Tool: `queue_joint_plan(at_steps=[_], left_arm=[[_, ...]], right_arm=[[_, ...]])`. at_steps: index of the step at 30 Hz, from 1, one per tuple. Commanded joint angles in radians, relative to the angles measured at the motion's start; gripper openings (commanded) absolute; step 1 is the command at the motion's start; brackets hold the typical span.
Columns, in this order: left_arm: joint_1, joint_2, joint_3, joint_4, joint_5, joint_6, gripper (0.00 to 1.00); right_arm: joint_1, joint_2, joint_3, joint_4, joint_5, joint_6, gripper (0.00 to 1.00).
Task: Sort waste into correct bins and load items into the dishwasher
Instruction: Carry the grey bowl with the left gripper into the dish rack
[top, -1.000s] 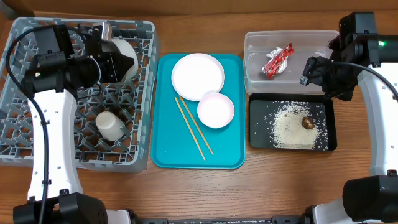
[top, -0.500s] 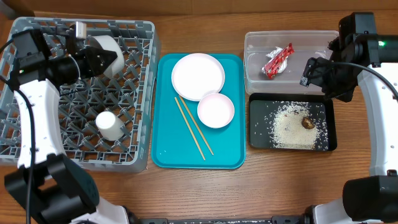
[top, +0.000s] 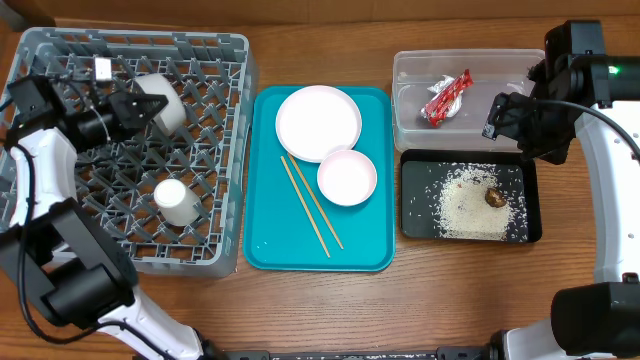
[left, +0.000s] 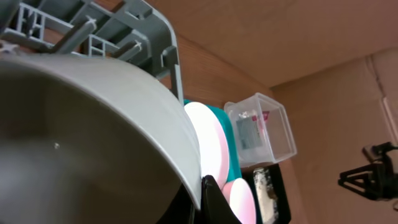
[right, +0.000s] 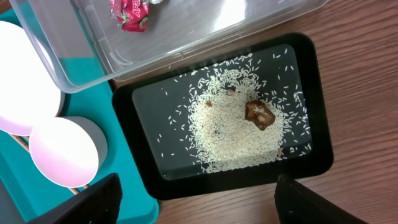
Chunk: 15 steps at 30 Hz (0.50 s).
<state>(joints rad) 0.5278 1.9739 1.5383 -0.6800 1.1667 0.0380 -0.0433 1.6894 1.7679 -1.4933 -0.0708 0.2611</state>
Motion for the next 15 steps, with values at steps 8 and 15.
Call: queue_joint_plan(at_steps=[8,15], left_arm=[[0.058,0.053,0.009,-0.074,0.061,0.069,0.05],[0.108,0.053,0.009,-0.213,-0.101,0.098,0.33]], right_arm=[[0.003,-0.018,0.000,-0.005,0.002,0.001,0.80],[0.003,-0.018,0.000,-0.005,0.002,0.000,0.80]])
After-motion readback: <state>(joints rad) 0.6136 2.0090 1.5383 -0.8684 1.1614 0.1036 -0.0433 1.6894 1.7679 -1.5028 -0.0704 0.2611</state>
